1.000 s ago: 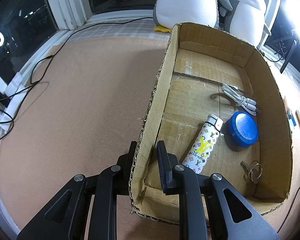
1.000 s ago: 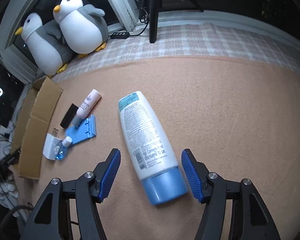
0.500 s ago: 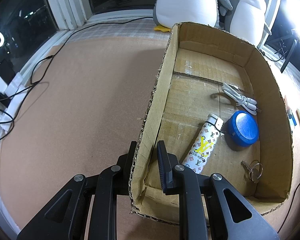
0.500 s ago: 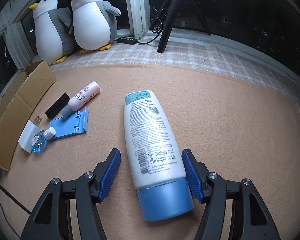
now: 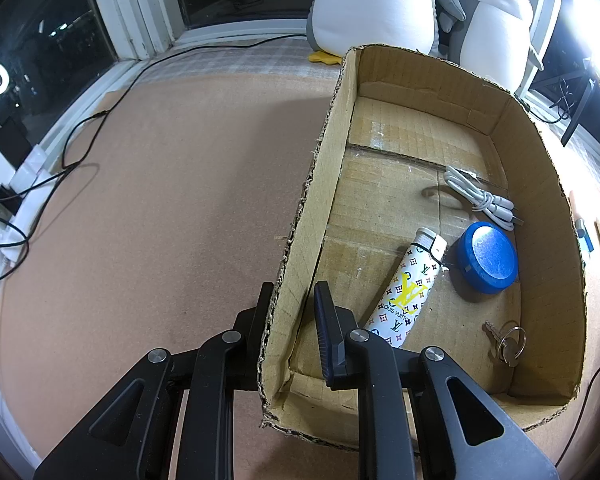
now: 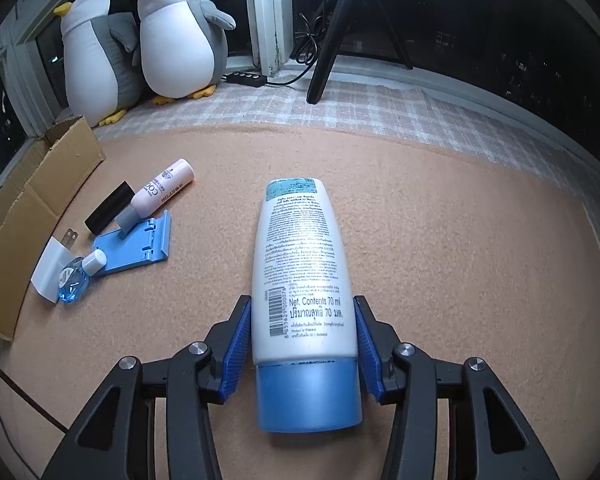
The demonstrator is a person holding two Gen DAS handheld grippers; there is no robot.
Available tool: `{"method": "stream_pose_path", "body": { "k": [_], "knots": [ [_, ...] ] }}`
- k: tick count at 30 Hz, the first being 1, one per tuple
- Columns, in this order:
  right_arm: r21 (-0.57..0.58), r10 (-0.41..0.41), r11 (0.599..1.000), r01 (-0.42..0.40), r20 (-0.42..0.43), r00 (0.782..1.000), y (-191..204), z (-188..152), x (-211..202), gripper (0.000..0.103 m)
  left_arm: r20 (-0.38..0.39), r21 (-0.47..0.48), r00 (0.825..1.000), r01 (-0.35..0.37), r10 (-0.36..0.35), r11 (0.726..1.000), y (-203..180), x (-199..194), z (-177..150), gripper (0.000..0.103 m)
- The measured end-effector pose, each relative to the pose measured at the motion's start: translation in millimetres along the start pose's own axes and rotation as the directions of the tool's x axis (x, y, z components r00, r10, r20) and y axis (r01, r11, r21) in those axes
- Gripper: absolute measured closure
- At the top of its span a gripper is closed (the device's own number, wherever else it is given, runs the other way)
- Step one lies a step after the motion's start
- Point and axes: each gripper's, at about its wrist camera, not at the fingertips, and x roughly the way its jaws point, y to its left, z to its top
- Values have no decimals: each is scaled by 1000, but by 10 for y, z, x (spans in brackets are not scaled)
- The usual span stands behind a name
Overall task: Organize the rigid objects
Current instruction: 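Grasp the lotion bottle by its middle with the right gripper, then carry the lotion bottle into the box and open the right gripper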
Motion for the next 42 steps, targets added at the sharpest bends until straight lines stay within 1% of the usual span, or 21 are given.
{"method": "stream_pose_path", "body": {
  "k": [6,11,16,19,25,30,36,42],
  "knots": [
    [-3,-8,1000,8,-7,1000,69,4,-70,59,0,-1,1000,0,0,1000,-5,1,-1,85],
    [-16,6,1000,-6,21,1000,183,61,-214,59,0,-3,1000,2,-2,1000,-4,2,4,86],
    [-16,-11,1000,12,47,999,247,109,-275,59,1,-4,1000,3,-3,1000,-7,3,5,86],
    [-14,12,1000,-11,75,997,321,176,-394,59,1,-7,1000,4,-4,1000,-14,3,7,86],
    [-84,98,993,-86,150,984,748,436,-707,59,1,-8,1000,5,-5,1000,-19,3,4,86],
    [-153,180,976,-154,175,968,1207,616,-824,59,1,-7,1000,6,-6,1000,-20,3,8,86],
    [-228,270,946,-231,161,949,1799,751,-815,59,2,-12,1000,11,-11,1000,-27,10,13,86],
    [-279,326,918,-283,123,937,2263,773,-716,59,3,-17,1000,19,-19,1000,-21,22,13,86]
  ]
}}
